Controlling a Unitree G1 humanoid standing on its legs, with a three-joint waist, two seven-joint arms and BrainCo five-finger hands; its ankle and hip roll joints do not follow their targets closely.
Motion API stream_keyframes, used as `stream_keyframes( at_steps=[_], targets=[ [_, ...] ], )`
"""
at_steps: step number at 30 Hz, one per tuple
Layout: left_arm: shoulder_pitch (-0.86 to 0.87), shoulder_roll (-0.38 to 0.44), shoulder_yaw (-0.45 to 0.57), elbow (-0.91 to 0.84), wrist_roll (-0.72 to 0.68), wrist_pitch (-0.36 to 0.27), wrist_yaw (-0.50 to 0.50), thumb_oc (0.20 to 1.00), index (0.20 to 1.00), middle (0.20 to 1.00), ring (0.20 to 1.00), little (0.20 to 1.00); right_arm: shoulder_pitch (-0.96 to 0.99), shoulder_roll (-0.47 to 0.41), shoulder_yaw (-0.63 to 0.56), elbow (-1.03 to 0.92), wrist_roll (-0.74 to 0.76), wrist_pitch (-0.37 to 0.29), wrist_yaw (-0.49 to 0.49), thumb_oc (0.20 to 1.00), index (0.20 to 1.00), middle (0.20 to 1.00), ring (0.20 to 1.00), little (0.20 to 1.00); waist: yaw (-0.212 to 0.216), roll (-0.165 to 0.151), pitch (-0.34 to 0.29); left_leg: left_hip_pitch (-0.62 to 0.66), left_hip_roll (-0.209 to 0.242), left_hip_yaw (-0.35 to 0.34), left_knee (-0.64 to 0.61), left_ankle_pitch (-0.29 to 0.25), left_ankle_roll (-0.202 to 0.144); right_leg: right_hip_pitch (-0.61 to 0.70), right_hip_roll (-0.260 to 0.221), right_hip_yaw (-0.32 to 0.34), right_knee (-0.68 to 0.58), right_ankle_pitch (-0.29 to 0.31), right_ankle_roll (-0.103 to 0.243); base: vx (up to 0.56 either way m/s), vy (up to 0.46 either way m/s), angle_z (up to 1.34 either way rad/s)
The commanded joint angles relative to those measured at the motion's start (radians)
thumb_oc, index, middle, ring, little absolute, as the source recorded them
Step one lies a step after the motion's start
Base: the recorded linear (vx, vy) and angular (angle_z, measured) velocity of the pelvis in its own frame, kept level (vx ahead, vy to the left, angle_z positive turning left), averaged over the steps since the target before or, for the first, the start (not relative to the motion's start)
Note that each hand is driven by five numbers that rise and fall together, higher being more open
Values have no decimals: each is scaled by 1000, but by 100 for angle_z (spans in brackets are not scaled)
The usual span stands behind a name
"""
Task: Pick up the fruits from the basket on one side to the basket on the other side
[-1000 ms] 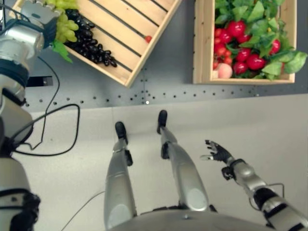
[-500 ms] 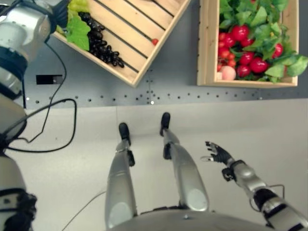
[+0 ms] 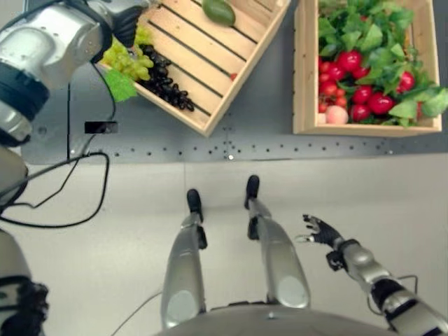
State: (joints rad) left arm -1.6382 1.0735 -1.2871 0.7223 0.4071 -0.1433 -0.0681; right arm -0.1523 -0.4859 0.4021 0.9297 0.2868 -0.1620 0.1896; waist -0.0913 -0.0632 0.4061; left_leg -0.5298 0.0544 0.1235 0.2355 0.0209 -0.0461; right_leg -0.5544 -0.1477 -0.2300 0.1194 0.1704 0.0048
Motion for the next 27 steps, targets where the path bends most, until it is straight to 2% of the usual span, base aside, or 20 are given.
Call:
stream_keyframes(
  at_steps=[1, 7, 14, 24, 25, 26, 27],
  targets=[
    [-85, 29, 44, 53, -43, 1, 37, 1000, 1000, 1000, 1000, 1000, 35, -68, -38, 19, 2, 12, 0, 1000, 1000, 1000, 1000, 1000, -10, 49, 10, 63, -8, -5, -77, -3, -10, 35, -44, -23, 136, -164, 149, 0, 0, 0],
    [-76, 1, 45, 127, -25, 18, 45, 1000, 1000, 1000, 1000, 1000, 31, -73, -43, -22, 11, 8, -4, 1000, 1000, 1000, 1000, 1000, -18, 44, 15, 49, -4, -2, -88, 4, -8, 17, -42, -26, 132, -160, 152, 2, -1, 1],
    [-2, -26, 112, 210, 25, 42, 111, 1000, 1000, 1000, 1000, 1000, 46, -83, -37, -113, 36, -11, -4, 1000, 1000, 1000, 1000, 1000, -40, 18, 40, 14, 6, 6, -72, -1, -5, -22, -31, -6, 138, -158, 153, 14, -4, 0],
    [25, -90, 159, 303, 56, 74, 137, 1000, 1000, 1000, 1000, 1000, 38, -95, -25, -182, 36, -25, -14, 1000, 1000, 1000, 1000, 1000, -64, -6, 65, -51, 16, 15, -59, -2, 0, -88, -23, 13, 138, -148, 157, 19, -3, -4],
    [17, -101, 159, 318, 60, 79, 140, 1000, 1000, 1000, 1000, 1000, 41, -98, -22, -206, 40, -29, -12, 1000, 1000, 1000, 1000, 1000, -72, -11, 71, -73, 16, 13, -45, -5, 2, -110, -20, 19, 147, -146, 157, 98, -12, -4],
    [18, -108, 158, 331, 65, 80, 141, 1000, 1000, 1000, 1000, 1000, 45, -98, -21, -212, 45, -31, -10, 1000, 1000, 1000, 1000, 1000, -73, -11, 68, -73, 20, 4, -36, -34, -3, -110, -16, 27, 156, -171, 166, 23, -13, -4],
    [17, -108, 158, 331, 65, 80, 142, 1000, 1000, 1000, 1000, 1000, 45, -98, -22, -213, 45, -31, -10, 1000, 1000, 1000, 1000, 1000, -75, -13, 70, -87, 17, 11, -36, -9, 4, -120, -20, 21, 150, -148, 156, 21, -1, -6]
  ],
)
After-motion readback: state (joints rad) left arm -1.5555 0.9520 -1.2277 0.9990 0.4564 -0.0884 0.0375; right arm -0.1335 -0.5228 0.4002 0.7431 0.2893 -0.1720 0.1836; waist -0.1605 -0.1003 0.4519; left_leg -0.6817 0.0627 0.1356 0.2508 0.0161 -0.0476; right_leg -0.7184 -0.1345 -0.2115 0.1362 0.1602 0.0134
